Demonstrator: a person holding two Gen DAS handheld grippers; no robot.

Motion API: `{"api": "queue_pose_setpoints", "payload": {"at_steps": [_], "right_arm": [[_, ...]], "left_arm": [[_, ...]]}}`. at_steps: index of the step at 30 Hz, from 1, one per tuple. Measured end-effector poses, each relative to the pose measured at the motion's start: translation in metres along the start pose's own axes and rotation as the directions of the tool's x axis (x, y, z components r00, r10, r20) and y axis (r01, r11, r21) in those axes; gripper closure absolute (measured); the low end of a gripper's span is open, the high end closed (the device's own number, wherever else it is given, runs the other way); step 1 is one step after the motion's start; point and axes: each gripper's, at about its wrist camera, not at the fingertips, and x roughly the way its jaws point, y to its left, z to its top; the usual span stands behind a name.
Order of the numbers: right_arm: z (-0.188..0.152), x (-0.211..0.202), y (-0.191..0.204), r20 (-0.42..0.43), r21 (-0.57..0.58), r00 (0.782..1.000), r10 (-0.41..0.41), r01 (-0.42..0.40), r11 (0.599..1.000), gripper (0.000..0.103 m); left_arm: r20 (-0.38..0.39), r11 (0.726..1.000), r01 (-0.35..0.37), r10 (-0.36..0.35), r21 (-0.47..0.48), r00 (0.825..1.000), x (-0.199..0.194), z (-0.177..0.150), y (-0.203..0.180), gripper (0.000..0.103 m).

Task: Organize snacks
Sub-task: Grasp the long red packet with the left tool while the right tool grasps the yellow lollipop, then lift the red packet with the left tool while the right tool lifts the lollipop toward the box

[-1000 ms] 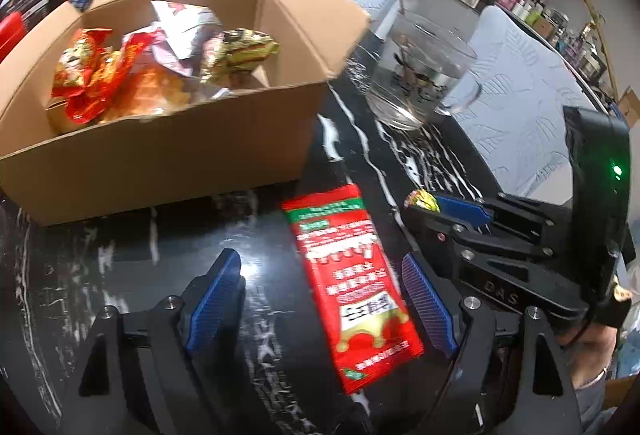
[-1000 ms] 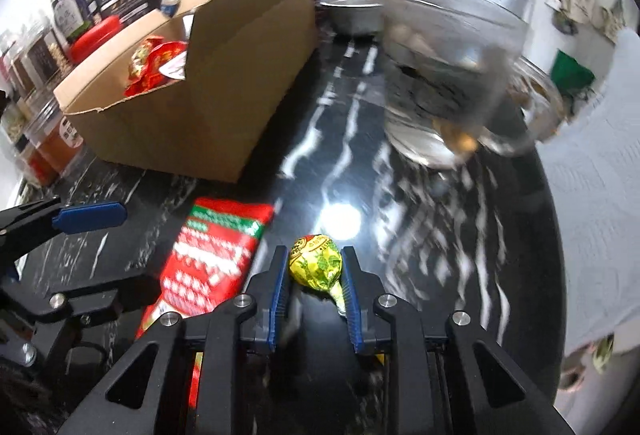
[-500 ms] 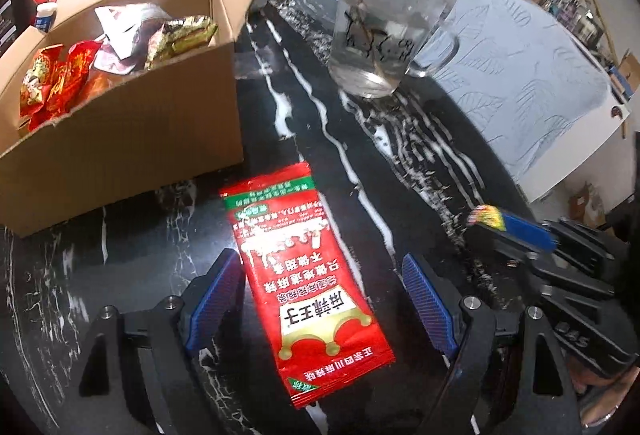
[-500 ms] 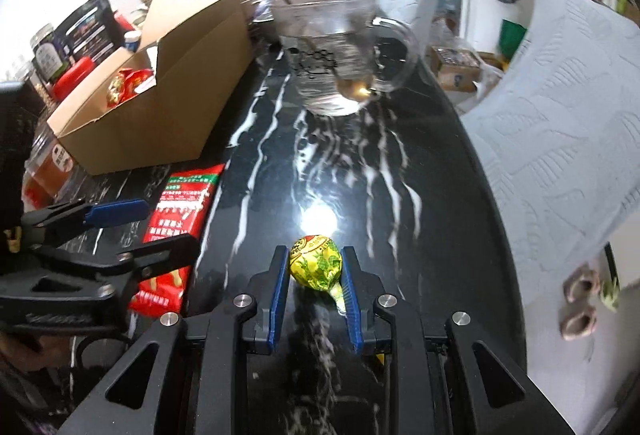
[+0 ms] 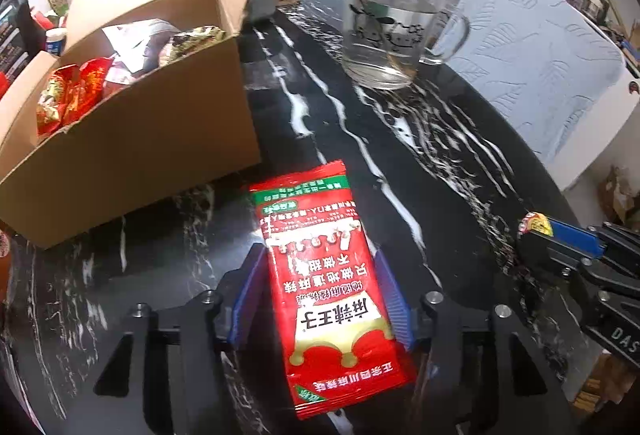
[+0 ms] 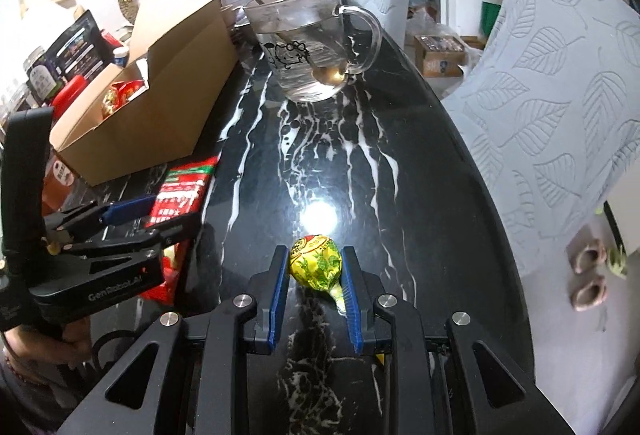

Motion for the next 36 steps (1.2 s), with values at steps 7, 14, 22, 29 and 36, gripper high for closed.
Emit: {"api": "queue_pose_setpoints", "payload": {"at_steps": [7, 14, 22, 29, 36], "right_arm": [[-0.012, -0.010, 0.008, 0.008, 0.004, 1.000, 0.013, -0.013, 1.000, 0.078], [-0.035, -0.020, 0.009, 0.002, 0.043, 1.000, 0.031, -0.031, 0.999, 0.078], [-0.059, -0.025, 0.013, -0.006, 0.076, 0.999, 0.045, -0.045, 0.996, 0.078], [-0.060, -0.023, 0.021, 0.019, 0.057, 1.000, 0.012, -0.013, 0.998, 0.077], [-0.060, -0.021, 0.025, 0.031, 0.050, 0.999, 0.007, -0.009, 0.999, 0.077]], "left_arm": [[-0.014, 0.996, 0.080, -0.080, 0.040, 0.997, -0.015, -0.019, -0.008, 0.052], [-0.035, 0.991, 0.113, -0.110, 0.073, 0.993, -0.031, -0.042, -0.014, 0.052], [-0.025, 0.986, 0.058, -0.055, 0.156, 0.998, -0.028, -0.050, -0.031, 0.035], [0.013, 0.984, 0.075, -0.079, 0.161, 0.997, -0.031, -0.055, -0.033, 0.042], [0.032, 0.985, 0.105, -0.111, 0.139, 0.993, -0.034, -0.053, -0.026, 0.057]]}}
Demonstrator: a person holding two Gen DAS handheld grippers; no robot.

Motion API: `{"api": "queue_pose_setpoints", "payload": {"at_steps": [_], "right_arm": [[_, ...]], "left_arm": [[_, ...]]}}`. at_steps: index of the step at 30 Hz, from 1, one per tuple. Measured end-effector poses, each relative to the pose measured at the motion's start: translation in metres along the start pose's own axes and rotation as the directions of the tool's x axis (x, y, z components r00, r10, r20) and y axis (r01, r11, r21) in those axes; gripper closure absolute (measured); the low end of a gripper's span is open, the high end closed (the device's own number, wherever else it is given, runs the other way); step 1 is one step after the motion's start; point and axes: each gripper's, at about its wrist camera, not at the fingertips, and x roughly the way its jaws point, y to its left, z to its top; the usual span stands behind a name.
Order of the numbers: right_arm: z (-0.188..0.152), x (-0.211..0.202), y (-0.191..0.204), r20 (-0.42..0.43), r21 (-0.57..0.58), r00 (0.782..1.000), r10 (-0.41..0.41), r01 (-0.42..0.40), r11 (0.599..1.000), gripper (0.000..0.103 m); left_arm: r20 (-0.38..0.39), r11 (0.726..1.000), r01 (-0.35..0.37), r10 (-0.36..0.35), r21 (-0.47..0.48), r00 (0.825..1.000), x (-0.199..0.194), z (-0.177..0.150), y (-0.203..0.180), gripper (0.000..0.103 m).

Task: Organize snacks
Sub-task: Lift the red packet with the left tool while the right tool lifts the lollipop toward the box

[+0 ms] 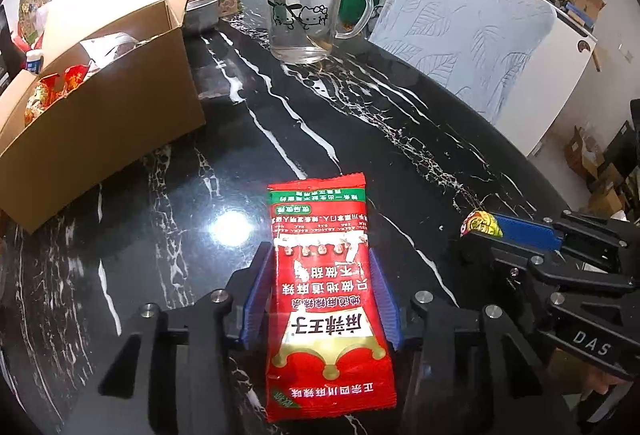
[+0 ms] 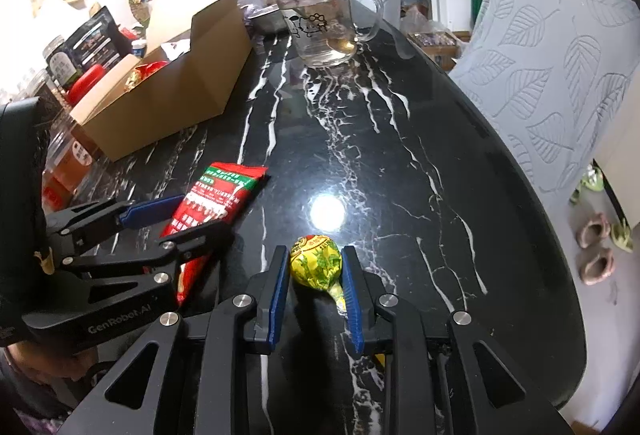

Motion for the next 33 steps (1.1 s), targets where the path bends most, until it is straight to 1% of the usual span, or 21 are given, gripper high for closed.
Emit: {"api": "queue_pose_setpoints", "payload": {"at_steps": [4, 13, 20, 27, 33], "right_arm": [[-0.002, 0.000, 0.001, 0.002, 0.024, 0.999, 0.036, -0.036, 0.999, 0.078], [-0.005, -0.007, 0.014, 0.031, 0.045, 0.997, 0.072, -0.073, 0.996, 0.078], [-0.004, -0.015, 0.038, 0.063, 0.008, 0.994, 0.085, -0.086, 0.996, 0.078], [0.002, -0.021, 0.066, 0.099, -0.029, 0.986, 0.133, -0.131, 0.991, 0.078], [0.014, -0.031, 0.092, 0.134, -0.079, 0.974, 0.184, -0.174, 0.982, 0.078]], "left_arm": [[0.014, 1.000, 0.011, -0.011, -0.010, 1.000, -0.007, -0.004, 0.000, 0.057], [0.069, 1.000, 0.022, -0.021, -0.022, 0.997, -0.034, -0.007, 0.008, 0.057], [0.117, 0.999, 0.029, -0.025, -0.035, 0.993, -0.060, -0.012, 0.019, 0.057], [0.167, 0.998, 0.014, -0.003, -0.066, 0.986, -0.088, -0.019, 0.037, 0.057], [0.223, 0.994, -0.002, 0.026, -0.110, 0.974, -0.115, -0.019, 0.057, 0.057]]}}
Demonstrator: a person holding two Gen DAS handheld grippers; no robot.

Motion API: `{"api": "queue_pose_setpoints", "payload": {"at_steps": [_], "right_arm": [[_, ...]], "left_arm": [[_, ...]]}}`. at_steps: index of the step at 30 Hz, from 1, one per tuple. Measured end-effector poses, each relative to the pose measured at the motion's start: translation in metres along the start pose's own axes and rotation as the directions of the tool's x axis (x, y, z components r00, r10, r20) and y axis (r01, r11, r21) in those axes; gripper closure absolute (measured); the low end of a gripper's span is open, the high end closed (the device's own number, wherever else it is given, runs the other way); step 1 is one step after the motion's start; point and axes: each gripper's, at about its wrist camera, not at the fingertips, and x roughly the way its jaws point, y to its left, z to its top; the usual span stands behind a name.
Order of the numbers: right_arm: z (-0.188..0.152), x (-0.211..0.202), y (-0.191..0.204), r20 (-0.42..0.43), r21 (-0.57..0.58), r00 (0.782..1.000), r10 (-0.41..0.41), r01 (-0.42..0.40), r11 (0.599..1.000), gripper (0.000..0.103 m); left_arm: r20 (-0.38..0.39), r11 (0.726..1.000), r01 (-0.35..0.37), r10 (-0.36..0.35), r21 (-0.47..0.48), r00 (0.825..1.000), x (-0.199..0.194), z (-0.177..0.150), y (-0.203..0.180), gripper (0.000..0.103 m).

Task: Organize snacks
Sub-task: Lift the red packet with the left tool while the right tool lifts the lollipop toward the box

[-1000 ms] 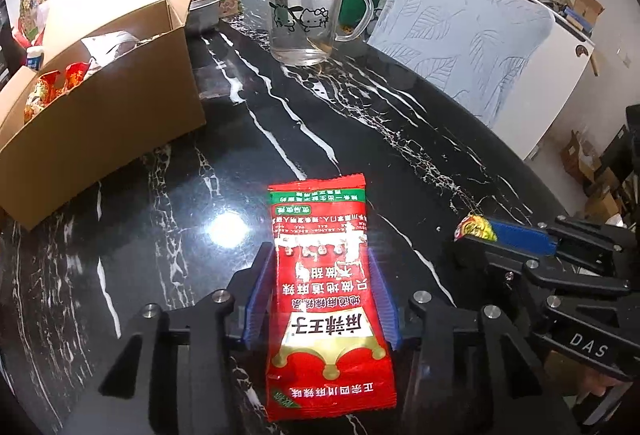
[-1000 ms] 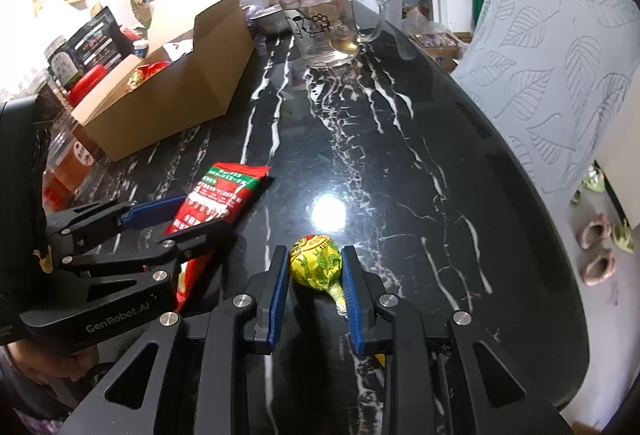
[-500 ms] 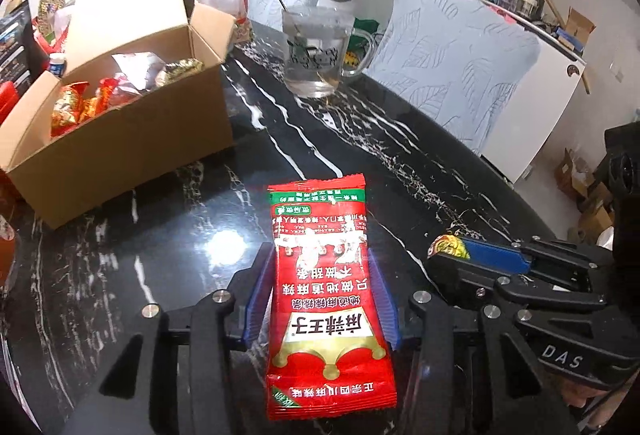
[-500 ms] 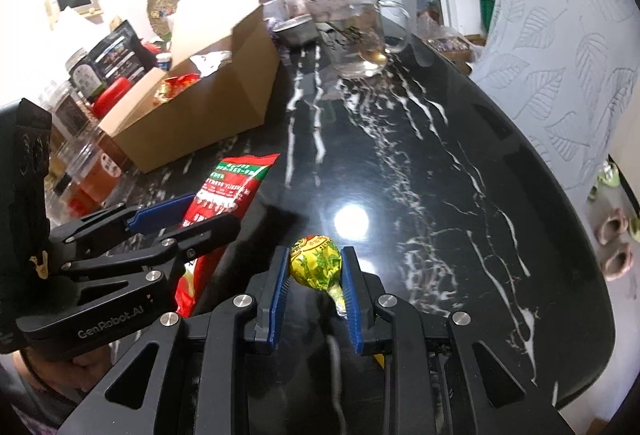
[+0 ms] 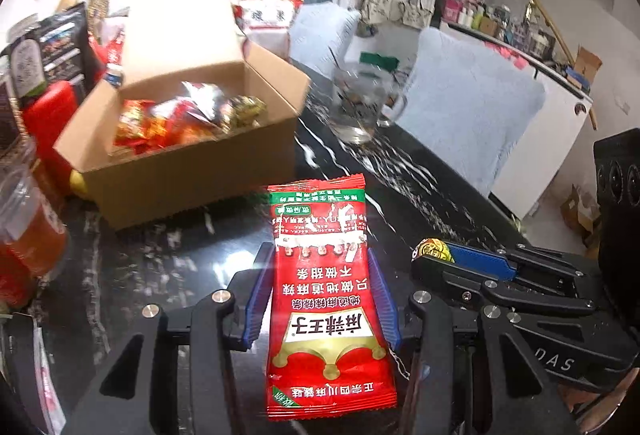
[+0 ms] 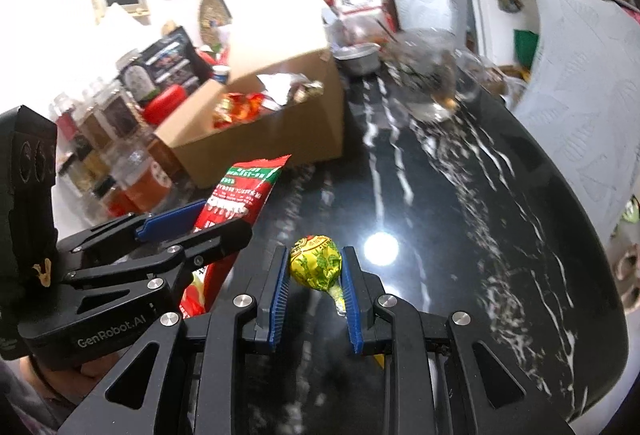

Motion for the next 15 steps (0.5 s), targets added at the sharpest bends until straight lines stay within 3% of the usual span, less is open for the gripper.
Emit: {"api": "queue_pose_setpoints", "payload": {"at_steps": [8, 15], "right_arm": [[0.033, 0.000, 0.034, 0.037, -0.078, 0.997, 0.071, -0.068, 0.995, 0.078], [0.068, 0.006, 0.061, 0.068, -0.147, 0.991, 0.119, -0.108, 0.983, 0.078]], "left_arm": [[0.095, 0.997, -0.046, 0.051, -0.061, 0.994, -0.030, 0.024, 0.029, 0.057], [0.181, 0.992, -0.087, 0.101, -0.088, 0.978, -0.049, 0.050, 0.053, 0.057]]}}
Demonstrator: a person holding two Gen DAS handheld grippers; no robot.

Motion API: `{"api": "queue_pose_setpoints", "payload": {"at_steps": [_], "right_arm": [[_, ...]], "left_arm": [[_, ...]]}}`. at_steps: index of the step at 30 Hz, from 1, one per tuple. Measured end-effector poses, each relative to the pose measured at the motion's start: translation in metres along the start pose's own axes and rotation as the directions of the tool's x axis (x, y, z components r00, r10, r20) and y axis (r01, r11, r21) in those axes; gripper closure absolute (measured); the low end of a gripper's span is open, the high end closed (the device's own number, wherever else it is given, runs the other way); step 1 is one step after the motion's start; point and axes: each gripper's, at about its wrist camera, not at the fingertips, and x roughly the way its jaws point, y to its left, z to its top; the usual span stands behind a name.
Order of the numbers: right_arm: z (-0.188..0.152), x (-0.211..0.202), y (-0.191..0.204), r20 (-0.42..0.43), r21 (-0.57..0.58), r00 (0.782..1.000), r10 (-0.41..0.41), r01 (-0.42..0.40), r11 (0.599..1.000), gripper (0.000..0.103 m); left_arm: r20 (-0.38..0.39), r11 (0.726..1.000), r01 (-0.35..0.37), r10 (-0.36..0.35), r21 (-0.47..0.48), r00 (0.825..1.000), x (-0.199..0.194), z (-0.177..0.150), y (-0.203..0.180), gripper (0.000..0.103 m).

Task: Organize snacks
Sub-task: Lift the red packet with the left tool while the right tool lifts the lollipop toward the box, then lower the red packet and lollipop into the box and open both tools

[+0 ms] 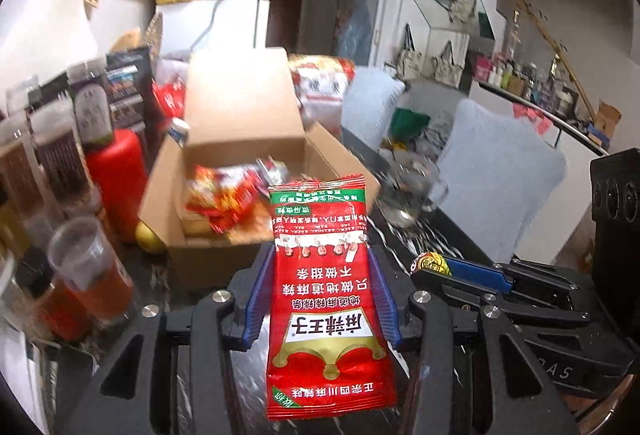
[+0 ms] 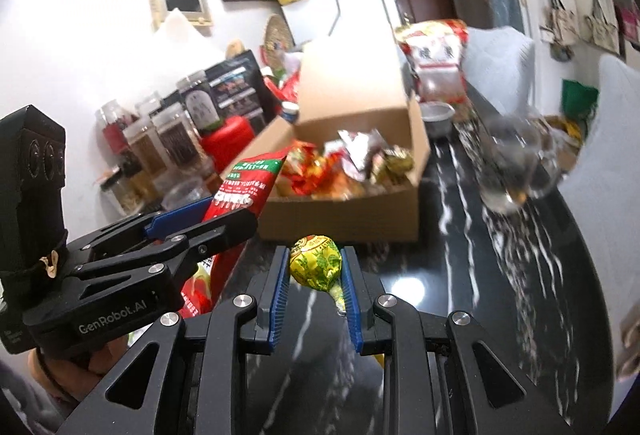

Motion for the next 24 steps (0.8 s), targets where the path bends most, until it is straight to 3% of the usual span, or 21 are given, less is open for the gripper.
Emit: {"api": "queue_pose_setpoints", "payload": {"at_steps": [16, 24], "right_arm": [[0.093, 0.047, 0.000, 0.083, -0.066, 0.996, 0.013, -0.007, 0.998, 0.078], [0.137, 0.079, -0.005, 0.130, -0.104, 0.991, 0.015, -0.002, 0.995, 0.078]], "left_arm": [[0.143, 0.999, -0.022, 0.027, -0.038, 0.989, 0.030, 0.085, 0.053, 0.057], [0.170, 0.997, -0.044, 0.053, -0.057, 0.984, 0.058, 0.118, 0.072, 0.057]]}}
